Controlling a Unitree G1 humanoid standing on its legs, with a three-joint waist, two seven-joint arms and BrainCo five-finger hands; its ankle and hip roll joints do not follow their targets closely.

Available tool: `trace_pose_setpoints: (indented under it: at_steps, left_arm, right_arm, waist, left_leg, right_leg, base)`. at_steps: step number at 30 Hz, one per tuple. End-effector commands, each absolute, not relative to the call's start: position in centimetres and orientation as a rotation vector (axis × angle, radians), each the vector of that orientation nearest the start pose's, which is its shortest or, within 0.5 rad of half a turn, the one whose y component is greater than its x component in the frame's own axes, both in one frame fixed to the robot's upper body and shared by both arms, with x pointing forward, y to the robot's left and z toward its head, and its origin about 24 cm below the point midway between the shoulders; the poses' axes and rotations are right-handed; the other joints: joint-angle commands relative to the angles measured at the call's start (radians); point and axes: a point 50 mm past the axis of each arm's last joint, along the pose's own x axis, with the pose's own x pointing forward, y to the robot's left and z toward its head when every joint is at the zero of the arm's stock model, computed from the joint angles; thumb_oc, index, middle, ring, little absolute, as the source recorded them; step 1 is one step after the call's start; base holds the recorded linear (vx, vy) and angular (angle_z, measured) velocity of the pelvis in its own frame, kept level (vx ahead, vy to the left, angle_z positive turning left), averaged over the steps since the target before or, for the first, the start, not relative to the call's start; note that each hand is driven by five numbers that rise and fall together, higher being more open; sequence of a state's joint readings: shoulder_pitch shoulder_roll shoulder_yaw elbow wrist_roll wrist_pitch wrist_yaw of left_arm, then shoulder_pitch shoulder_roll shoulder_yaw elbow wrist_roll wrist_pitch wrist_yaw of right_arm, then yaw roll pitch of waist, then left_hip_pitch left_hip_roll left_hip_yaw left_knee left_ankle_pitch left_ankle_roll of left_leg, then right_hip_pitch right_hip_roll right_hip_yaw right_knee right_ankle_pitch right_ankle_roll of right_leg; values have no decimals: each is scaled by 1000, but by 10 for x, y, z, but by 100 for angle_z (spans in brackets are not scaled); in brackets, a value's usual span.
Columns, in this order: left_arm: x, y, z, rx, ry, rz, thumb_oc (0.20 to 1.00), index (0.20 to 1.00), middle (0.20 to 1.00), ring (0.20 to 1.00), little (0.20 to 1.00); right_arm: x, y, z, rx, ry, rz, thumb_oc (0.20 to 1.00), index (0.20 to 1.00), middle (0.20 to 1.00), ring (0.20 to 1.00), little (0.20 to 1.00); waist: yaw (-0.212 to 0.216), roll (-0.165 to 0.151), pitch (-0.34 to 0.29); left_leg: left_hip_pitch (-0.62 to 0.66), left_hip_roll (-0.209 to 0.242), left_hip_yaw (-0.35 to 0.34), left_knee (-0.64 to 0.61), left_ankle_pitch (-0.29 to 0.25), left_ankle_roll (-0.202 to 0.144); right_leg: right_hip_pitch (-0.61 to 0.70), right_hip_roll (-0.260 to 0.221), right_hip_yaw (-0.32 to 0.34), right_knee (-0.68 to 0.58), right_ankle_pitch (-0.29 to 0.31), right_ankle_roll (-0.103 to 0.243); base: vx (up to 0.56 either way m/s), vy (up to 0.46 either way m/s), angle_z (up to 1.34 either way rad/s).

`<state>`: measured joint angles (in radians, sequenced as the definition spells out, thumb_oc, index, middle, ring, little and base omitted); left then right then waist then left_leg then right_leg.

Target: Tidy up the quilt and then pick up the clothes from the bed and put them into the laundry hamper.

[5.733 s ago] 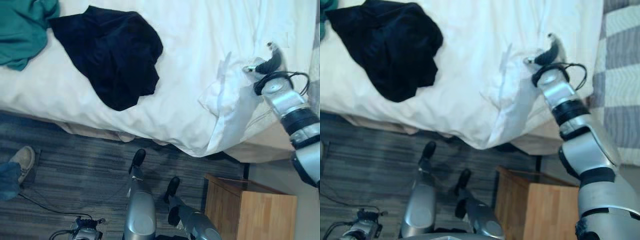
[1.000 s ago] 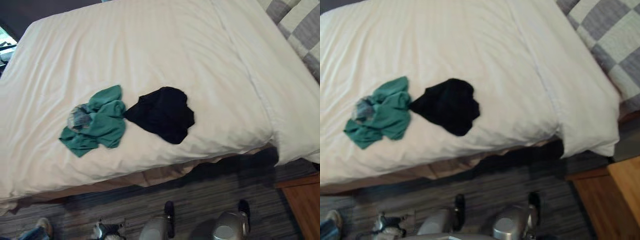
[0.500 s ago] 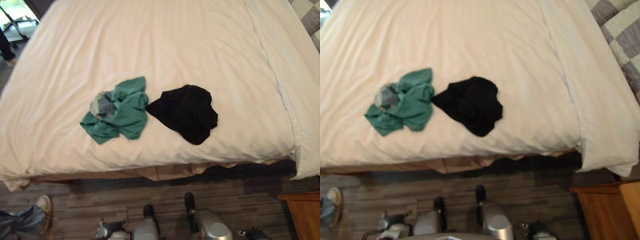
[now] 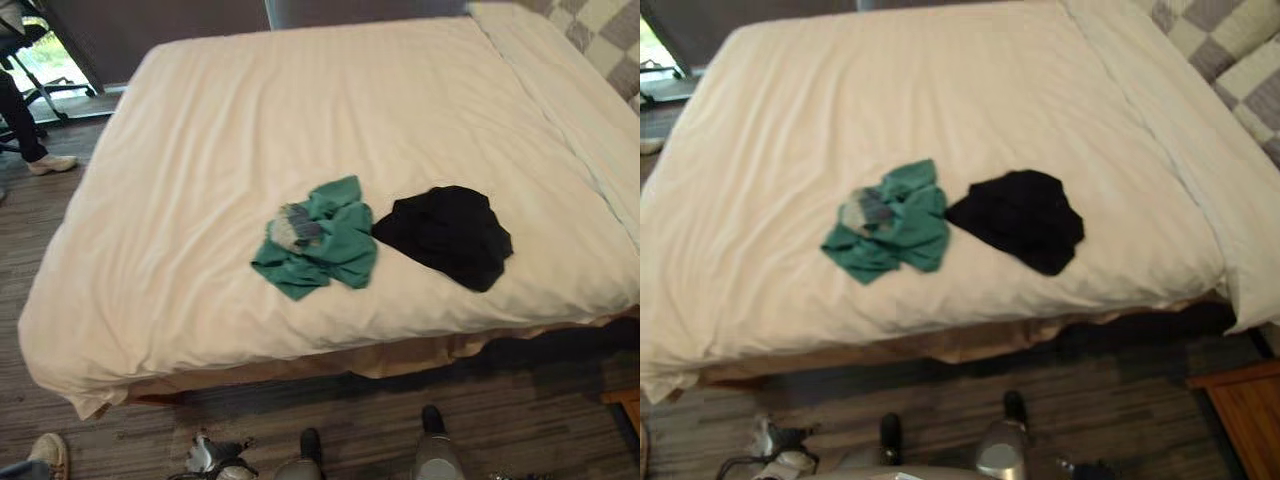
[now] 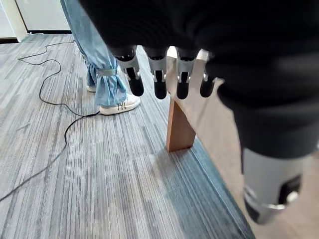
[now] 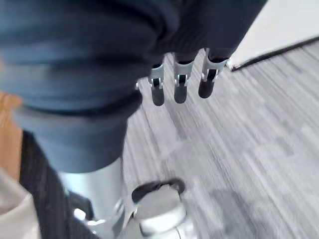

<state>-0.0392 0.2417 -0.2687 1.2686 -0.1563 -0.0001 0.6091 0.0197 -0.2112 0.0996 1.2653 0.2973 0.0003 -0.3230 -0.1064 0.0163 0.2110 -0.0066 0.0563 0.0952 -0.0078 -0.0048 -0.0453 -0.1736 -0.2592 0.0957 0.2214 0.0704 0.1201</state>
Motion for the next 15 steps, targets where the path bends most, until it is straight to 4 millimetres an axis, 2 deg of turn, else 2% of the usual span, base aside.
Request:
trace_pose_setpoints:
  at_steps: [1,3,6,7,8,10,11,13,14,15]
  left_arm:
    - [103,273,-138,566,1036,635,1000,1000,1000,1000,1000]
    - [118,271,-131,508,912,700,1000,1000,1000,1000,1000]
    - [137,271,-119,429,780,787,1000,1000,1000,1000,1000]
    - [150,274,-107,373,691,826,1000,1000,1000,1000,1000]
    - [154,276,-102,370,662,834,1000,1000,1000,1000,1000]
    - [171,285,-75,424,441,853,1000,1000,1000,1000,1000]
    - [171,286,-73,426,428,853,1000,1000,1000,1000,1000]
    - [188,300,-42,436,301,845,1000,1000,1000,1000,1000]
    - [205,311,-2,449,177,811,1000,1000,1000,1000,1000]
    - [215,313,27,450,83,787,1000,1000,1000,1000,1000]
  right_arm:
    - [103,-249,-151,-139,1087,-595,1000,1000,1000,1000,1000]
    - [109,-247,-149,-75,1038,-644,1000,1000,1000,1000,1000]
    - [115,-250,-142,-90,944,-672,1000,1000,1000,1000,1000]
    - [123,-254,-134,-87,879,-694,1000,1000,1000,1000,1000]
    - [127,-257,-130,-94,845,-708,1000,1000,1000,1000,1000]
    - [154,-271,-100,-82,656,-763,1000,1000,1000,1000,1000]
    - [155,-272,-97,-87,643,-765,1000,1000,1000,1000,1000]
    - [168,-290,-68,-143,504,-774,1000,1000,1000,1000,1000]
    - [182,-299,-31,-212,373,-771,1000,1000,1000,1000,1000]
    - [192,-303,-4,-265,273,-761,1000,1000,1000,1000,1000]
  waist:
    - [-24,-1,31]
    - [-23,-17,17]
    - [-14,-37,5]
    - [-6,-47,1]
    - [-3,-51,-1]
    - [13,-84,-7]
    - [12,-86,-7]
    - [5,-96,-12]
    - [2,-101,-17]
    - [1,-103,-20]
  left_leg:
    - [45,55,-104,-8,-11,-1]
    - [55,41,-85,-35,-10,3]
    - [63,29,-71,-55,-8,6]
    - [63,26,-69,-58,-7,5]
    - [64,25,-68,-60,-6,4]
    - [69,37,-63,-67,-3,1]
    - [70,38,-64,-67,-3,0]
    - [74,43,-59,-69,-2,-3]
    - [74,46,-55,-68,0,-6]
    - [72,49,-53,-68,2,-9]
  right_leg:
    - [4,95,29,-47,5,77]
    - [20,127,11,-96,3,68]
    - [53,126,2,-152,19,75]
    - [73,124,-4,-173,21,74]
    - [82,122,-10,-181,22,75]
    - [116,124,-31,-213,31,78]
    - [120,124,-32,-216,31,78]
    - [141,123,-34,-243,35,74]
    - [154,120,-39,-260,37,74]
    - [157,118,-41,-268,36,73]
  base:
    - [82,162,-25]
    - [57,81,8]
    - [95,-7,27]
    - [73,-27,6]
    - [138,-158,-4]
    - [147,-199,-2]
    - [119,-83,7]
    - [120,-40,11]
    - [125,-30,16]
    - [101,-21,16]
